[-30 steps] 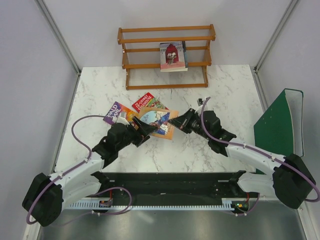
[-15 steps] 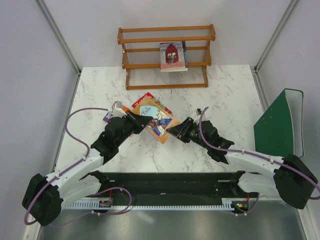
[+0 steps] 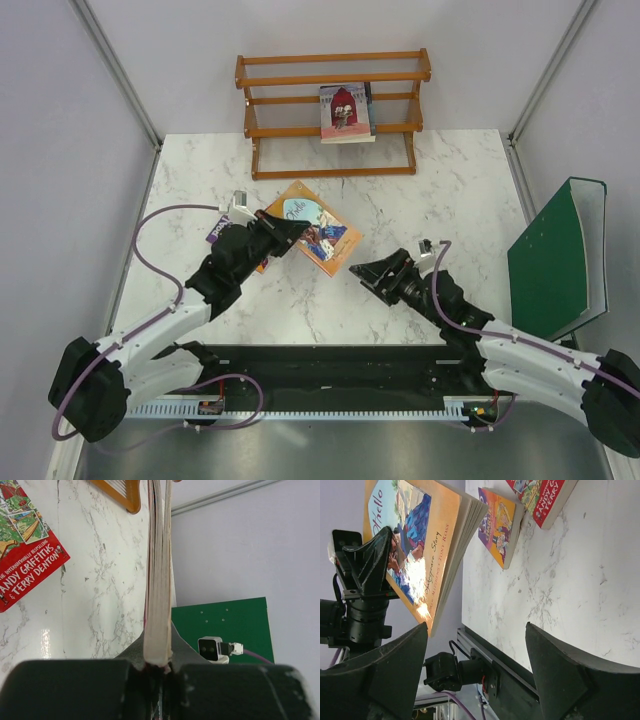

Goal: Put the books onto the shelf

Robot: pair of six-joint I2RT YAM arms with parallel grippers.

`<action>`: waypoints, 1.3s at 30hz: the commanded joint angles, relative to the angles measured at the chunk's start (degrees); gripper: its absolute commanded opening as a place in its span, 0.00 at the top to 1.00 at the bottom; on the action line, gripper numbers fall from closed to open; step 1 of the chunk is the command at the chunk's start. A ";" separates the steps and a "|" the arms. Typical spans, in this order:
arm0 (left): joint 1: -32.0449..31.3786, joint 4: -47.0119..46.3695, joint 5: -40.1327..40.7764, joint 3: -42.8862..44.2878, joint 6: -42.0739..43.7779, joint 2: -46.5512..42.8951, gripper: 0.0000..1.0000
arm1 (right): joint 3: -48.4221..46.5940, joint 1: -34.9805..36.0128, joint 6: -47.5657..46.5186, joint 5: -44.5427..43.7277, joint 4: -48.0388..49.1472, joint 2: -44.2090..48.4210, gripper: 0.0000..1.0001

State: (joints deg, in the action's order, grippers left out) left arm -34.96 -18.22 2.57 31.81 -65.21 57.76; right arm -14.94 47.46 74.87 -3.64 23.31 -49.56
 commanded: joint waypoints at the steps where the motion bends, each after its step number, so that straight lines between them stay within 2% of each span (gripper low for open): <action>1: 0.07 -5.24 -1.07 3.25 1.67 1.56 0.98 | 1.85 0.17 0.37 -4.18 7.10 3.68 0.14; 8: 0.07 -6.66 -2.39 3.52 0.70 3.32 0.98 | -0.79 0.35 -1.75 -1.55 16.49 -4.74 0.15; 12: 0.07 -6.83 -2.39 3.26 0.52 2.98 0.98 | -2.55 0.44 -1.75 -0.14 20.98 -12.03 0.21; 17: 0.07 -6.66 -3.97 2.73 0.44 3.33 0.98 | -2.29 0.44 -1.13 -2.07 29.33 -15.91 0.24; 20: 0.07 -6.74 -4.15 1.77 -0.26 3.41 0.98 | -4.39 0.35 -2.53 -2.07 29.43 -17.23 0.27; 23: 0.07 -6.48 -4.50 1.24 -0.18 3.68 0.98 | -6.50 0.35 -3.68 -1.64 27.93 -17.85 0.44; 24: 0.07 -6.39 -4.59 1.15 -0.18 3.77 0.98 | -6.68 0.44 -3.94 -1.63 27.76 -17.85 0.57; 26: 0.07 -6.13 -4.85 0.97 -0.18 3.94 0.98 | -7.21 0.44 -4.73 -1.02 27.67 -17.85 0.71; 27: 0.07 -5.87 -4.77 0.88 -0.09 4.03 0.98 | -7.47 0.35 -5.00 -0.76 27.49 -17.85 0.87; 29: 0.07 -4.73 -4.24 0.97 0.26 3.94 0.98 | -8.00 0.35 -5.52 -0.23 26.44 -17.68 0.97; 31: 0.07 -1.41 -3.54 1.58 0.61 3.77 0.97 | -7.91 0.44 -5.70 -0.14 25.74 -16.54 1.00; 34: 0.15 3.26 -1.00 2.64 3.93 2.98 0.69 | -8.26 0.44 -6.31 -1.37 22.59 -13.99 1.00; 35: 0.16 6.84 0.67 2.90 4.82 2.63 0.50 | -8.52 0.26 -6.93 -1.89 21.18 -13.11 1.00; 37: 0.16 11.34 3.04 3.34 6.84 1.31 0.34 | -10.27 0.44 -9.12 -3.21 16.62 -10.56 1.00; 39: 0.16 17.06 6.74 2.99 7.55 -0.96 0.22 | -11.77 0.26 -10.53 -4.00 13.71 -8.72 1.00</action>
State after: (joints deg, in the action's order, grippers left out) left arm -34.57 -12.19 2.11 32.86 -62.46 60.80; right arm -21.28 47.55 68.20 -5.34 40.42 -62.59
